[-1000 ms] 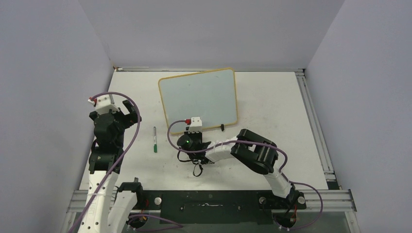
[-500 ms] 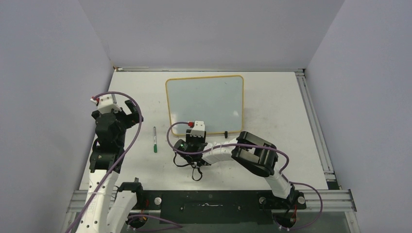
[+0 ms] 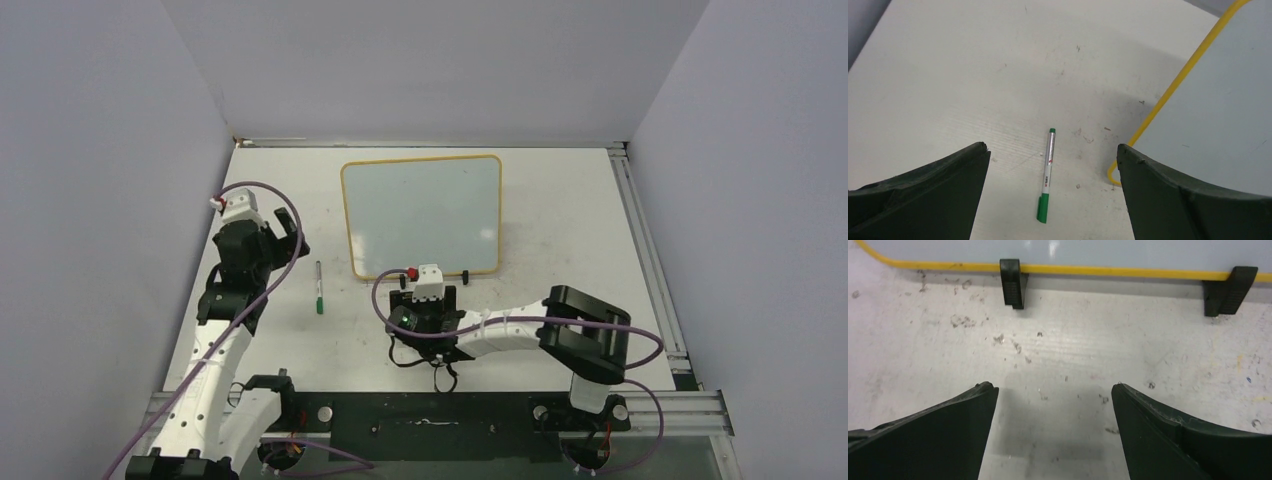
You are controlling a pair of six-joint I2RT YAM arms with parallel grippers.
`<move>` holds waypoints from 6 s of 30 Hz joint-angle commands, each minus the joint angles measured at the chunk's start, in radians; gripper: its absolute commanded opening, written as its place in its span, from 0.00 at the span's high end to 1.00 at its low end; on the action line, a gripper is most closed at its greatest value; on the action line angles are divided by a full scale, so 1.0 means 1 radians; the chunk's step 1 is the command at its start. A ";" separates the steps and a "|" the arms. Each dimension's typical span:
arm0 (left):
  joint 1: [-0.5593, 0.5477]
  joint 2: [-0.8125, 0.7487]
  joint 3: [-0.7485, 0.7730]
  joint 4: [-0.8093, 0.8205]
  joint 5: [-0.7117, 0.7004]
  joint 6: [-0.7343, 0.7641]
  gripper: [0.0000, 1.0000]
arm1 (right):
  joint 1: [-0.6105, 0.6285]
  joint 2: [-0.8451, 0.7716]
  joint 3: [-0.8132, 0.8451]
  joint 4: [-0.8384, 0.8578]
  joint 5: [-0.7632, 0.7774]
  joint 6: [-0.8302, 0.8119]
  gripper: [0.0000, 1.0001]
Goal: Write a sentence on the whiteboard
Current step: Move the whiteboard to the center of the board, then open the whiteboard marker at the center of the board.
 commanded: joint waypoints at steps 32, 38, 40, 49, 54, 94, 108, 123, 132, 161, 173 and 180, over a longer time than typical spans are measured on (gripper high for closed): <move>-0.212 0.486 -0.128 -0.153 -0.112 -0.285 0.68 | -0.527 -0.829 -0.340 0.231 -0.563 -0.409 0.07; -0.216 0.507 -0.123 -0.153 -0.112 -0.280 0.98 | -0.543 -0.839 -0.329 0.215 -0.575 -0.423 0.07; -0.216 0.479 -0.127 -0.162 -0.125 -0.290 1.00 | -0.545 -0.842 -0.316 0.204 -0.583 -0.435 0.06; -0.229 0.019 -0.067 -0.226 -0.164 -0.213 1.00 | -0.572 -0.861 -0.183 0.129 -0.851 -0.530 0.05; -0.280 -0.078 0.058 -0.234 -0.057 -0.034 1.00 | -0.690 -0.778 -0.081 0.113 -1.211 -0.488 0.06; -0.912 0.100 -0.002 -0.047 0.439 0.347 1.00 | -0.583 -0.510 0.118 -0.398 -1.769 -0.593 0.43; -0.946 0.128 -0.005 -0.076 0.450 0.358 1.00 | -0.562 -0.465 0.104 -0.417 -1.768 -0.632 0.46; -0.946 0.135 -0.003 -0.089 0.441 0.397 1.00 | -0.538 -0.466 0.086 -0.461 -1.794 -0.676 0.60; -0.946 0.135 -0.002 -0.092 0.445 0.402 1.00 | -0.536 -0.484 0.060 -0.440 -1.792 -0.659 0.62; -0.642 -0.142 -0.130 0.592 0.369 -0.375 0.15 | -0.570 -0.951 -0.259 0.448 -1.353 -0.195 0.95; -0.640 -0.014 -0.222 1.000 0.432 -0.707 0.31 | -0.528 -0.937 -0.264 0.585 -1.345 -0.197 0.95; -0.642 0.027 -0.235 1.104 0.436 -0.774 0.45 | -0.523 -0.941 -0.269 0.572 -1.353 -0.208 0.95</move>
